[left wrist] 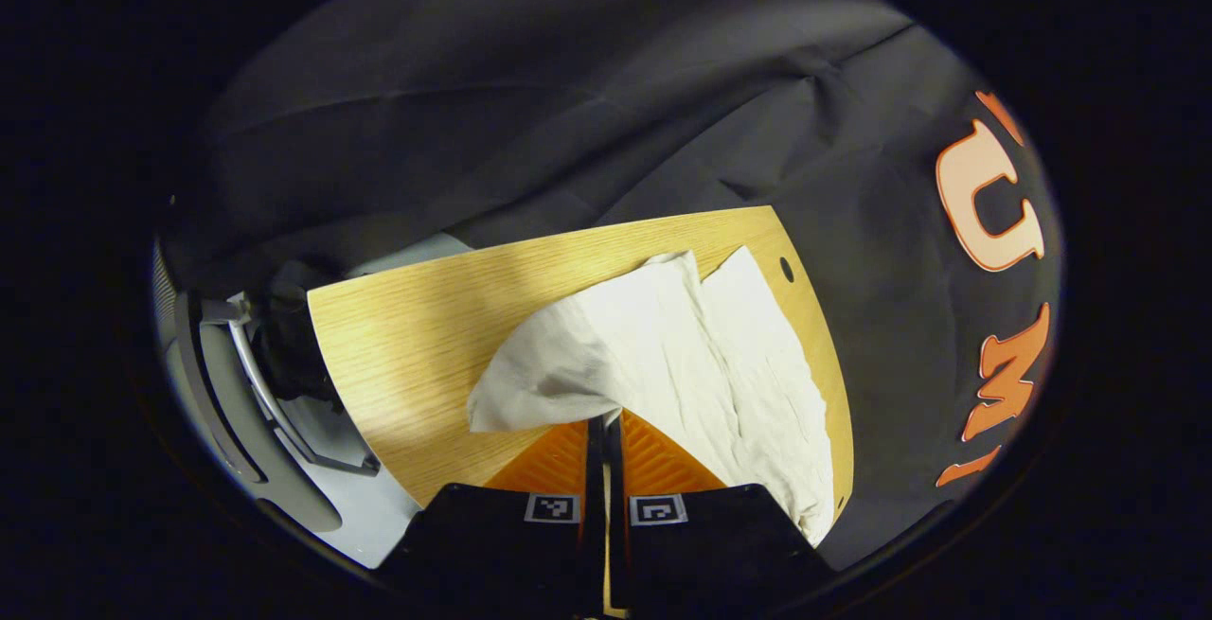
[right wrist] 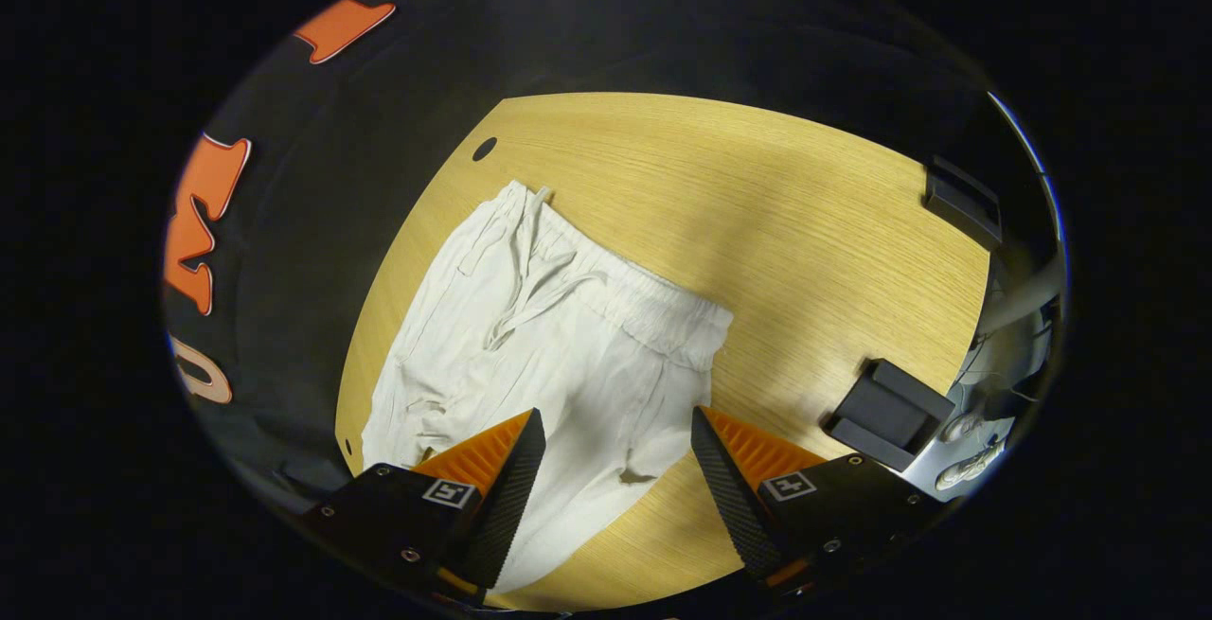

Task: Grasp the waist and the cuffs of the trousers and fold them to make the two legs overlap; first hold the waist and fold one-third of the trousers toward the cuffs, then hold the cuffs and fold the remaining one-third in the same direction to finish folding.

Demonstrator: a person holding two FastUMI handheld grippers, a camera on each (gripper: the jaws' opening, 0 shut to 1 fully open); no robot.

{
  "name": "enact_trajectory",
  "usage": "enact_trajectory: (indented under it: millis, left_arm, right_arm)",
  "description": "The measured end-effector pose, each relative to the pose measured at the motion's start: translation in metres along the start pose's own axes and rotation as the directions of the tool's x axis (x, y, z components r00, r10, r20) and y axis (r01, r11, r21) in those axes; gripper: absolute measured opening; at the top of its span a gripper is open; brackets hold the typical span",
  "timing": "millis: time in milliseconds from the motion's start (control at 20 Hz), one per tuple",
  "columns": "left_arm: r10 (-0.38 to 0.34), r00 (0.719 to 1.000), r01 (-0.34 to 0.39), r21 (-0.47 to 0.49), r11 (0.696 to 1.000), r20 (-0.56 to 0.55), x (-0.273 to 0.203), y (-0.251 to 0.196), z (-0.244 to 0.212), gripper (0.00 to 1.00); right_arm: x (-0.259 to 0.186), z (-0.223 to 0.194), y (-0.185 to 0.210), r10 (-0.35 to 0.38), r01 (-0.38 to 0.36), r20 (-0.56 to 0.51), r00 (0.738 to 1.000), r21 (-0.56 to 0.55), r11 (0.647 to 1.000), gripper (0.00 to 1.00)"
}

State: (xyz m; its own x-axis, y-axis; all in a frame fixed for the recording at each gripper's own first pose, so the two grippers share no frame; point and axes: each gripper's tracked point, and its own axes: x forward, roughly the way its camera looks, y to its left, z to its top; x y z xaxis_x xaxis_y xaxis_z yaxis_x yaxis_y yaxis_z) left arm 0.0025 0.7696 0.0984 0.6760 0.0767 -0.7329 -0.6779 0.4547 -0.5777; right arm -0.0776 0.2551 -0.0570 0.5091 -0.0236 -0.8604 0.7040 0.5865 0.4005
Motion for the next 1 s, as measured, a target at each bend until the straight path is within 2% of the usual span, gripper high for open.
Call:
enact_trajectory:
  millis: [200,300,450,500,550,600,700,750,800,850,950,1000]
  left_arm:
    - [-0.068,0.998,0.068,0.072,0.995,-0.004,-0.015,-0.029,0.015,0.06]
    - [-0.101,0.995,0.099,0.103,0.990,0.014,-0.022,-0.050,0.022,0.06]
    - [-0.108,0.994,0.101,0.150,0.983,0.035,-0.032,-0.068,0.022,0.06]
    - [-0.119,0.992,0.111,0.161,0.981,0.039,-0.035,-0.076,0.021,0.06]
    - [-0.119,0.992,0.110,0.173,0.979,0.043,-0.037,-0.077,0.020,0.06]
    - [-0.122,0.991,0.112,0.180,0.977,0.047,-0.040,-0.081,0.020,0.05]
    - [-0.107,0.993,0.096,0.177,0.980,0.053,-0.042,-0.083,0.018,0.06]
    - [-0.099,0.993,0.088,0.173,0.981,0.058,-0.042,-0.083,0.016,0.06]
    - [-0.099,0.993,0.088,0.173,0.981,0.059,-0.043,-0.085,0.015,0.06]
    - [-0.092,0.994,0.079,0.177,0.981,0.065,-0.045,-0.085,0.014,0.05]
    - [-0.090,0.992,0.071,0.208,0.976,0.086,-0.052,-0.093,0.014,0.06]
    - [-0.094,0.990,0.068,0.232,0.970,0.102,-0.057,-0.099,0.017,0.04]
  right_arm:
    - [0.006,-0.004,-0.008,-0.030,0.030,0.001,1.000,0.053,0.998,0.94]
    - [0.011,-0.004,-0.013,-0.045,0.045,-0.002,0.999,0.077,0.996,0.89]
    - [0.022,-0.004,-0.016,-0.057,0.059,-0.026,0.998,0.082,0.995,0.88]
    - [0.025,-0.001,-0.018,-0.064,0.066,-0.025,0.998,0.081,0.995,0.98]
    - [0.027,0.001,-0.017,-0.065,0.067,-0.025,0.998,0.084,0.994,0.87]
    - [0.031,0.006,-0.016,-0.065,0.066,-0.023,0.998,0.089,0.994,0.86]
    - [0.035,0.009,-0.022,-0.089,0.091,-0.032,0.996,0.075,0.993,0.76]
    - [0.037,0.010,-0.025,-0.099,0.102,-0.034,0.994,0.071,0.992,0.56]
    - [0.039,0.010,-0.026,-0.095,0.098,-0.036,0.995,0.073,0.993,0.50]
    - [0.038,0.011,-0.026,-0.081,0.084,-0.040,0.996,0.089,0.992,0.31]
    - [0.034,0.018,-0.016,-0.011,0.014,-0.028,1.000,0.135,0.991,0.13]
    - [0.029,0.022,-0.012,0.017,-0.013,-0.024,1.000,0.148,0.989,0.10]
